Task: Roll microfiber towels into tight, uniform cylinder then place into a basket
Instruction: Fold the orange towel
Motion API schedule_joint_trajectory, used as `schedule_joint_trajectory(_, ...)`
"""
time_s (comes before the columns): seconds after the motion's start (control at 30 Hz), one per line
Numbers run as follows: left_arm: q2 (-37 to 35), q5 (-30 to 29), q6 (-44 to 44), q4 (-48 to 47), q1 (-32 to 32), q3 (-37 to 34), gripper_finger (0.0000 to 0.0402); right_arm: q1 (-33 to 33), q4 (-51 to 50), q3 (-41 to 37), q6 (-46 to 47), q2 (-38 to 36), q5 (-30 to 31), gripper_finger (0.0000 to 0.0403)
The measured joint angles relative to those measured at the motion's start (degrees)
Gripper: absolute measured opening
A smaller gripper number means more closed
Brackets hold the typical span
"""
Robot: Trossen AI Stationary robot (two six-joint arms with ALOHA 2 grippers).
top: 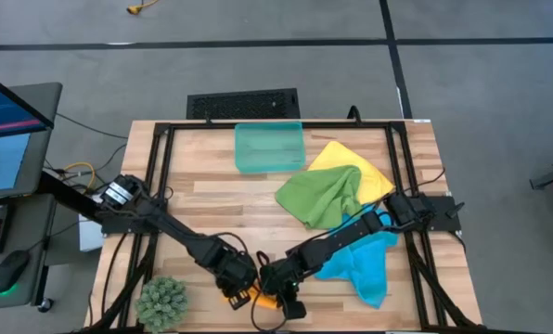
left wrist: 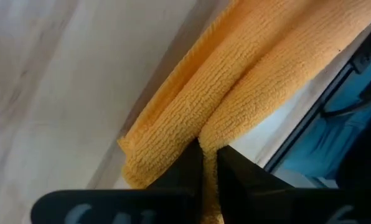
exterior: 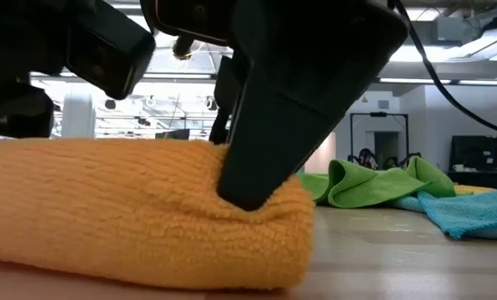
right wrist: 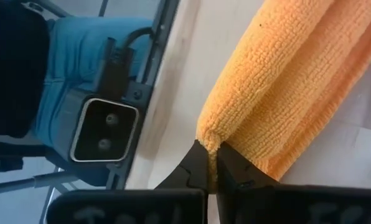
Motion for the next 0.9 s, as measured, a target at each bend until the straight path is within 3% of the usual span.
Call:
schedule_joint_trajectory(0.23, 0.0, -0.4, -1.2, -3.8, 2.1, 0.1, 0.0017, -0.3, -0.2, 0.0, 0.4, -0.1, 1.3, 0.0018)
schedule_joint_trajectory(0.53, 0.3, 0.3, -2.9, 0.9, 2.7, -2.8, 0.0018, -0.3, -2.9, 0.1, 0.6, -0.2, 3.7, 0.0020)
schedule_joint_trajectory(0.9, 0.3, -0.2, -2.1, 1.2, 2.2, -3.0, 0.0018, -0.9, -3.7, 0.1, 2.7, -0.2, 6.5, 0.0122)
